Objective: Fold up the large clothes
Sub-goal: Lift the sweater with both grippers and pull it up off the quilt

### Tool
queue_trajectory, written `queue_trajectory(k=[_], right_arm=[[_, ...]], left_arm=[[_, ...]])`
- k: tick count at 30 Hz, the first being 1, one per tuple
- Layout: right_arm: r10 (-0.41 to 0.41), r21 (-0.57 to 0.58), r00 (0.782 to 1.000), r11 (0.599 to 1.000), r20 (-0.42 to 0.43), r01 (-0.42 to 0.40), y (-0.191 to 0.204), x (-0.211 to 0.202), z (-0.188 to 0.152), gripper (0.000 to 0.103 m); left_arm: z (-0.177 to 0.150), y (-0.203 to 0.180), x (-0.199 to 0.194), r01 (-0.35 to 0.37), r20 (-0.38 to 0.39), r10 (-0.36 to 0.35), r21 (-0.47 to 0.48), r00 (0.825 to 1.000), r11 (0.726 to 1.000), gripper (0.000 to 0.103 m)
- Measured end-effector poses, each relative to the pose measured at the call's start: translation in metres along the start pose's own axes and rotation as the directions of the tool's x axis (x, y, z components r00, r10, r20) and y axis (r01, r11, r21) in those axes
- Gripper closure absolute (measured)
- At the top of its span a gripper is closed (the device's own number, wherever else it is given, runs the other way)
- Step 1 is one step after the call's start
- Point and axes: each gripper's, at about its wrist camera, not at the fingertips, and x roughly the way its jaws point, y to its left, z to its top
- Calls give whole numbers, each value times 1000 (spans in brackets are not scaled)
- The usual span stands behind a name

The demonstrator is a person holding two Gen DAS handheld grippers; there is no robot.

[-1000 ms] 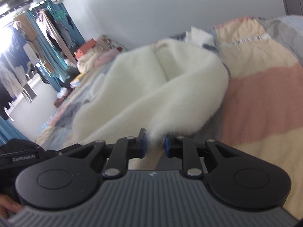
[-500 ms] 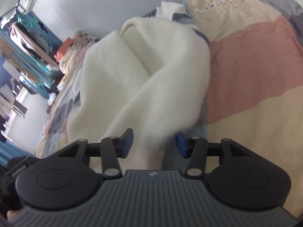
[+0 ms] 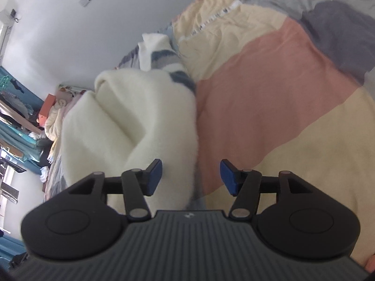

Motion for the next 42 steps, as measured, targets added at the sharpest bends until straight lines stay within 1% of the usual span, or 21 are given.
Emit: queue_trajectory(k=[4,5,6,8,9,11,13,15,19,22,25,27,29,31,33,35,37,38,40,41,42], right_arm=[[54,8,998,999,-37,-54,3,18,1,46],[65,-2,997,998,-35,-65,5,20,2,47],[69,-15,997,997,-30,-70,7,21,2,55],[70,-51,997,996,-20,-70,13,23,4,70],[66,-70,998,995,-15,-66,16,24,5,74],[67,-109,998,992,-9,-68,21,22,6,83],[78,-156,997,985,10,-75,26,16,9,85],[92,-190,995,978,43,-82,30,6,12,87],[111,-240,986,968,126,-78,35,-17,20,88],[89,-248,984,968,157,-48,36,-21,24,89],[16,-251,991,968,130,17,36,-7,24,88],[-40,-257,995,964,90,62,35,9,20,88],[-90,-258,994,961,59,103,33,26,15,88],[-126,-269,991,954,51,135,32,37,13,87],[-134,-272,990,952,53,144,32,41,11,85],[-133,-275,990,951,57,143,32,40,9,83],[-123,-251,991,959,50,131,29,37,9,78],[-113,-231,993,966,40,120,27,35,9,73],[-102,-190,995,976,21,104,23,29,9,58],[-90,-163,996,983,7,90,22,25,7,44],[-70,-140,998,988,-4,69,21,20,4,36]], left_arm=[[0,-3,32,2,-38,-1,36,999,999,39],[-3,-1,36,9,-45,-8,34,999,999,43],[-4,2,40,25,-55,-24,18,998,1000,52],[-4,7,47,60,-74,-61,-22,995,998,64],[-3,7,48,69,-72,-70,-22,995,997,78],[-2,3,44,69,-55,-68,6,996,998,89],[-1,-3,36,72,-29,-71,34,997,997,90],[-1,-7,22,110,0,-110,27,994,994,91],[1,-12,-17,232,73,-233,14,970,973,92],[2,-13,-36,269,120,-271,34,955,963,92],[5,-18,-33,190,132,-199,78,971,979,92],[5,-21,-19,109,118,-121,102,986,989,92],[4,-20,-2,3,88,-15,128,996,992,92],[3,-16,14,-62,65,54,135,996,989,91],[2,-8,24,-94,45,89,127,995,988,91],[3,-3,31,-105,29,103,116,994,988,91],[4,1,29,-89,23,87,84,996,992,90],[4,4,26,-77,18,76,57,997,995,89],[4,8,19,-44,-2,44,-1,999,999,79],[2,10,15,-22,-9,22,-25,1000,999,69],[-2,10,11,-8,-16,7,-46,1000,999,57]])
